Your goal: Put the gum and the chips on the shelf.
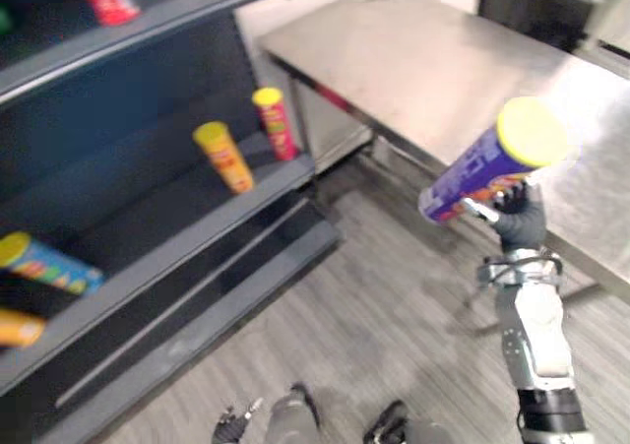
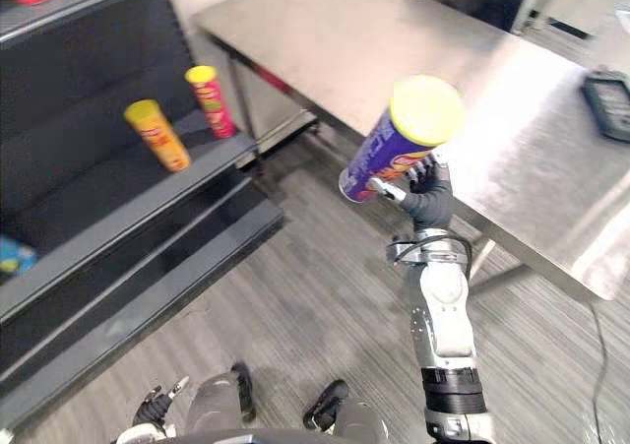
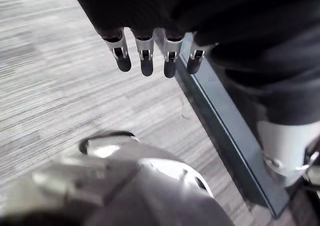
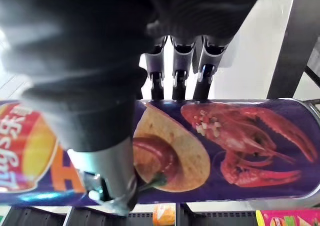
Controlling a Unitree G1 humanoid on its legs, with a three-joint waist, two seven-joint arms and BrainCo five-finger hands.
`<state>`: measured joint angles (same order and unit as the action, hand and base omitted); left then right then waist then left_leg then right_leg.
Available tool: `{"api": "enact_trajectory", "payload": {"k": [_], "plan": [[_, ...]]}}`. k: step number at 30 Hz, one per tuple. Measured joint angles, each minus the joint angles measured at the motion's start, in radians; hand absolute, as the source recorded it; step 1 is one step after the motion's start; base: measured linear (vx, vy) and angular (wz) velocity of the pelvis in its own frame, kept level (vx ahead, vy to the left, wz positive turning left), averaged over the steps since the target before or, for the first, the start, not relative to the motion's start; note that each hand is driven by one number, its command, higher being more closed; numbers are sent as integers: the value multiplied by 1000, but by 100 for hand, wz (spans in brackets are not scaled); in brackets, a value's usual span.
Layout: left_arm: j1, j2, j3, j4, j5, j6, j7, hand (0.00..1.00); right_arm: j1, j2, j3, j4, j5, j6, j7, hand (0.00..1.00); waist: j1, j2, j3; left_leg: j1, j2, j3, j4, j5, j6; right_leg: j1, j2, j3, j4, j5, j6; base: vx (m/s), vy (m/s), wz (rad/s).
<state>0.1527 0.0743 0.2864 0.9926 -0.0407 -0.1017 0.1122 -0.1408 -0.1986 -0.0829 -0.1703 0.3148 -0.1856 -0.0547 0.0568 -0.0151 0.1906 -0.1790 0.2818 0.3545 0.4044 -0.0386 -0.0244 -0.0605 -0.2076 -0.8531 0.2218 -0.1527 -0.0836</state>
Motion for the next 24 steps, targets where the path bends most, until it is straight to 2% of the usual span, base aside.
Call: {"api": "enact_trajectory", "payload": {"k": [2, 4, 7, 11, 13, 14, 20, 24], "plan": [[4, -16, 17, 7, -27, 6, 0, 0, 9, -1, -22, 0, -1, 0, -3, 100, 0, 18, -10, 88, 26, -6, -67, 10, -16, -1, -2, -59, -16, 10, 16, -135, 76, 112], [-1, -31, 33, 26, -30, 11, -2, 0, 21, 2, -38, 0, -1, 2, -3, 100, -1, 38, -22, 144, 24, 13, -223, 22, -38, 0, -12, -135, -17, 29, 34, -163, 211, 101], [-3, -30, 37, 27, -26, 17, 0, 0, 24, 3, -38, 0, -3, 2, -1, 100, 0, 33, -28, 145, -2, 81, -267, 22, -38, 26, -52, -216, -8, 60, 37, -105, 231, 86], [-6, -31, 36, 27, -26, 17, 2, 0, 32, 12, -61, -1, -7, 2, -10, 100, 0, 30, -30, 140, -48, 99, -295, 14, -51, 29, -118, -254, 44, 76, 45, -26, 223, 44], [-12, -24, 36, 31, -25, 16, 5, 0, 47, 30, -85, -1, -16, 2, -32, 100, 0, 18, -24, 126, -71, 103, -267, -5, -63, 24, -171, -258, 90, 77, 47, -53, 239, 22], [-13, -18, 37, 37, -24, 17, 11, 0, 56, 38, -87, 0, -36, 3, -36, 100, 1, 9, -21, 117, -78, 104, -246, -22, -56, 24, -187, -258, 101, 82, 55, -67, 198, 11], [-11, 9, 54, 45, -16, 17, 35, 0, 90, 61, -72, 0, -44, 3, -48, 100, 13, -22, -21, 99, -94, 111, -248, -64, -52, 17, -176, -238, 45, 135, 112, -112, 145, -3], [-12, 8, 71, 44, -15, 17, 36, 0, 111, 61, -66, 0, -79, 3, -47, 100, 14, -24, -22, 103, -103, 115, -280, -43, -49, 11, -166, -234, 23, 149, 104, -34, 90, -1]]}}
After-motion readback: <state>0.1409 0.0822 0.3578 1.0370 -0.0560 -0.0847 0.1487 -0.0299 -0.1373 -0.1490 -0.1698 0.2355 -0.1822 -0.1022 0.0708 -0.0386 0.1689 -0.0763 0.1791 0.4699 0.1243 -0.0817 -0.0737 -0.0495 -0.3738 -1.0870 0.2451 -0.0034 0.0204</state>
